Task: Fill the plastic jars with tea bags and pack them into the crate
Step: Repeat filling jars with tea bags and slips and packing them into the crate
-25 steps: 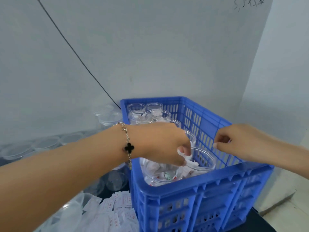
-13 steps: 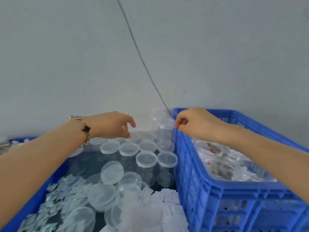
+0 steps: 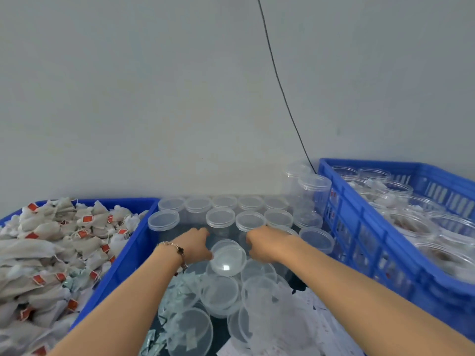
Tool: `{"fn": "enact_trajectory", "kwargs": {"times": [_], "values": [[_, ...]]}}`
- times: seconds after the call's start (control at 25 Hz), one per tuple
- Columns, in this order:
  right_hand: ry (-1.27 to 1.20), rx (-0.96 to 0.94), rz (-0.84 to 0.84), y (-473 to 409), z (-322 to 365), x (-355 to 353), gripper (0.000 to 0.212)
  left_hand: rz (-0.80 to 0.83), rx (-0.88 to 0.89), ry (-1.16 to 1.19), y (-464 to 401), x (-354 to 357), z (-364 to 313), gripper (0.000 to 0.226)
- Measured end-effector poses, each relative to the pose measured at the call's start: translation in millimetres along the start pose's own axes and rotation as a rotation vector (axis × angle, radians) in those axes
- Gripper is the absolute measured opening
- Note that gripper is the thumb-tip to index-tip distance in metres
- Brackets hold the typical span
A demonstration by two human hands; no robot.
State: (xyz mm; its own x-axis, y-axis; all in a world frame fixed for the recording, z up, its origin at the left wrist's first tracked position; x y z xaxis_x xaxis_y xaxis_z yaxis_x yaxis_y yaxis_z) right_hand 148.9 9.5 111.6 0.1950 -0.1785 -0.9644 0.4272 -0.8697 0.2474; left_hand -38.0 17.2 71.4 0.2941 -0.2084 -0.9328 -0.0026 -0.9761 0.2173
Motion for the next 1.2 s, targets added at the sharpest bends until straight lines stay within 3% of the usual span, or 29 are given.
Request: {"fn": "enact_trajectory", "kwargs": {"times": [0.04,0.2,0.32,0.48,0.68,0.8,0.96,1.04,1.12,1.2], "values": [[-0.037,-0.015,-0.052,-8.6,1.5,-0.6,0.008,-0.025,-0.03,0.054,-10.0,3.6,7.8,0.073],[-0.031,-0.023,-0.176,-55.8,6.4,-16.5,0.047,-0.081,-0.094,0.304,-46.9,8.8,33.8,0.101],[-0.1,-0.007,-0.172,-100.5,8.9,-20.9,0.082,-0.084,-0.058,0.628,-74.0,19.1,43.0,0.114],[-0.155,0.079,-0.109,-146.5,6.9,-12.3,0.115,-0.057,-0.068,0.704,-107.3,34.9,47.2,0.129],[-0.171,0.119,-0.152,-171.1,17.9,2.0,0.105,-0.093,-0.024,0.878,-125.3,38.1,32.7,0.137],[-0.266,0.132,-0.263,-156.2,27.7,-10.2,0.092,-0.339,0.029,0.753,-108.1,18.5,20.2,0.106],[-0.451,0.01,-0.513,-94.6,38.3,-70.4,0.089,-0.642,0.139,0.783,-47.3,-35.5,5.2,0.098],[-0.505,-0.097,-0.605,-49.7,45.5,-90.3,0.085,-0.765,0.255,0.765,-3.5,-57.7,-6.2,0.083],[-0.51,-0.167,-0.651,1.2,52.5,-93.7,0.081,-0.802,0.385,0.848,46.3,-62.7,-19.3,0.06],[-0.509,-0.203,-0.63,46.4,56.5,-79.9,0.077,-0.776,0.39,0.976,93.1,-40.8,-26.7,0.065]]}}
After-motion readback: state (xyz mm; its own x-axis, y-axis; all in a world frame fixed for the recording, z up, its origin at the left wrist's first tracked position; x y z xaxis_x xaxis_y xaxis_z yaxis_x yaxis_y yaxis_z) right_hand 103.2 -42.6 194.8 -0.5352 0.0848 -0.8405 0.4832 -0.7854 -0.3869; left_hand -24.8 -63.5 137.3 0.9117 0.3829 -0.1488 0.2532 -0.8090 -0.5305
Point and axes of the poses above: each hand's wrist, its own y-axis away from the middle knuckle, its own x-axis out of the palm, z = x × y, the point moved 2 cm from there along -y, towards the middle knuckle, and after that the axes turned 3 degrees about y, right-handed, at the moved point
